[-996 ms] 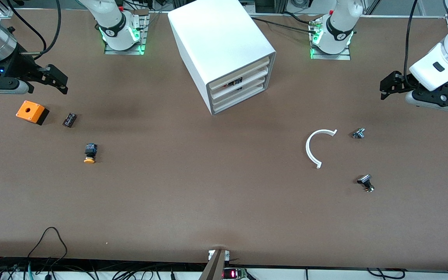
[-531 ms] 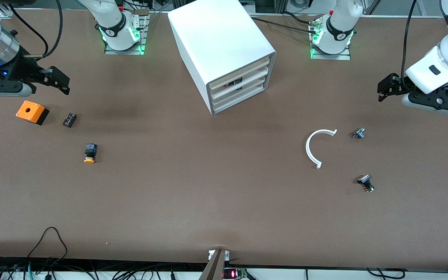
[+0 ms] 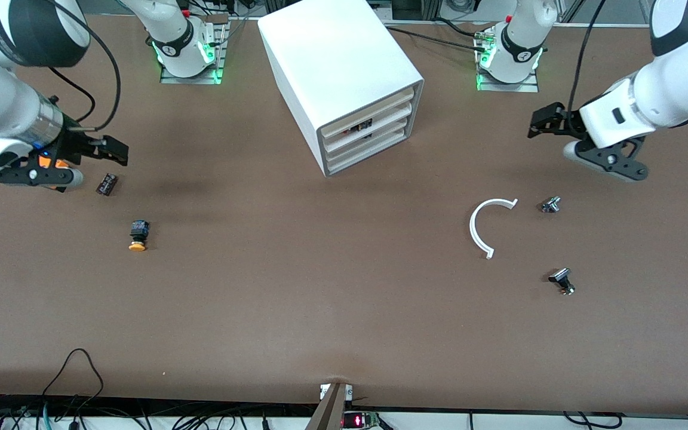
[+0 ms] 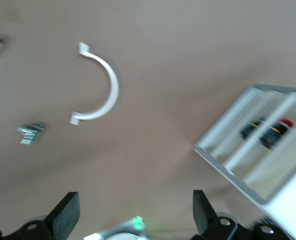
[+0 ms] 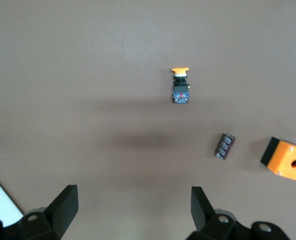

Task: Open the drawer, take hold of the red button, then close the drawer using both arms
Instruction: 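Move the left gripper to the drawer handle while the right gripper advances, then pull the cabinet drawer open with the left gripper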

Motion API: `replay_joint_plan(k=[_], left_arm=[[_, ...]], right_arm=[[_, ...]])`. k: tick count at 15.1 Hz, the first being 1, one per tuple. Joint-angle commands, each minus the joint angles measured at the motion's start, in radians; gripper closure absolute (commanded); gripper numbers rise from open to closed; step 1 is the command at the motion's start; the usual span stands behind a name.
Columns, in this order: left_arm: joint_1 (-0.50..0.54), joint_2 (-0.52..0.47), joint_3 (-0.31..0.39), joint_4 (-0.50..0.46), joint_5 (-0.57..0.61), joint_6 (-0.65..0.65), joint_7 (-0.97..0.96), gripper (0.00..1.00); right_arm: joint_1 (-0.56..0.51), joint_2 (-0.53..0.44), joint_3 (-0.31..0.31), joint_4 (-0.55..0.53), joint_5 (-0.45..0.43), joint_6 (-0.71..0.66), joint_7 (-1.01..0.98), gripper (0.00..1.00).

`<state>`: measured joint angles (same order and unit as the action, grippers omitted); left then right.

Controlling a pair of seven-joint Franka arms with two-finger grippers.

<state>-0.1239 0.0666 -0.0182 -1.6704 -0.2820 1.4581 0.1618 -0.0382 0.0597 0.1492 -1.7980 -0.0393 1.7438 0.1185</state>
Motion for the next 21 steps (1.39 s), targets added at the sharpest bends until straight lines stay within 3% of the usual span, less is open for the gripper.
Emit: replay_joint_plan(k=[1, 3, 6, 12, 16, 19, 21], left_arm=[[-0.006, 0.108, 0.0, 0.037, -0.165, -0.094, 0.028, 0.0], [0.007, 0.174, 0.001, 0.025, -0.283, -0.13, 0.062, 0.0], [-0.006, 0.26, -0.005, -0.031, -0.371, -0.07, 0.226, 0.0], [-0.005, 0.248, -0.032, -0.328, -0.721, 0.152, 0.585, 0.0], [-0.006, 0.246, -0.055, -0.46, -0.83, 0.226, 0.735, 0.02], [-0.009, 0.255, -0.123, -0.563, -0.977, 0.298, 0.876, 0.22], [-0.008, 0.272, -0.149, -0.578, -0.987, 0.298, 0.895, 0.42]], right_arm=[[-0.006, 0.058, 0.015, 0.016, 0.001, 0.055, 0.018, 0.0], [0.004, 0.095, 0.02, 0.012, 0.002, 0.097, 0.018, 0.0], [0.018, 0.147, 0.021, 0.008, 0.006, 0.173, 0.018, 0.0], [0.043, 0.265, 0.021, 0.009, 0.006, 0.302, 0.065, 0.0], [0.054, 0.311, 0.021, 0.011, 0.006, 0.345, 0.113, 0.0], [0.069, 0.324, 0.021, 0.014, 0.025, 0.355, 0.136, 0.0], [0.093, 0.338, 0.021, 0.019, 0.029, 0.355, 0.193, 0.0]])
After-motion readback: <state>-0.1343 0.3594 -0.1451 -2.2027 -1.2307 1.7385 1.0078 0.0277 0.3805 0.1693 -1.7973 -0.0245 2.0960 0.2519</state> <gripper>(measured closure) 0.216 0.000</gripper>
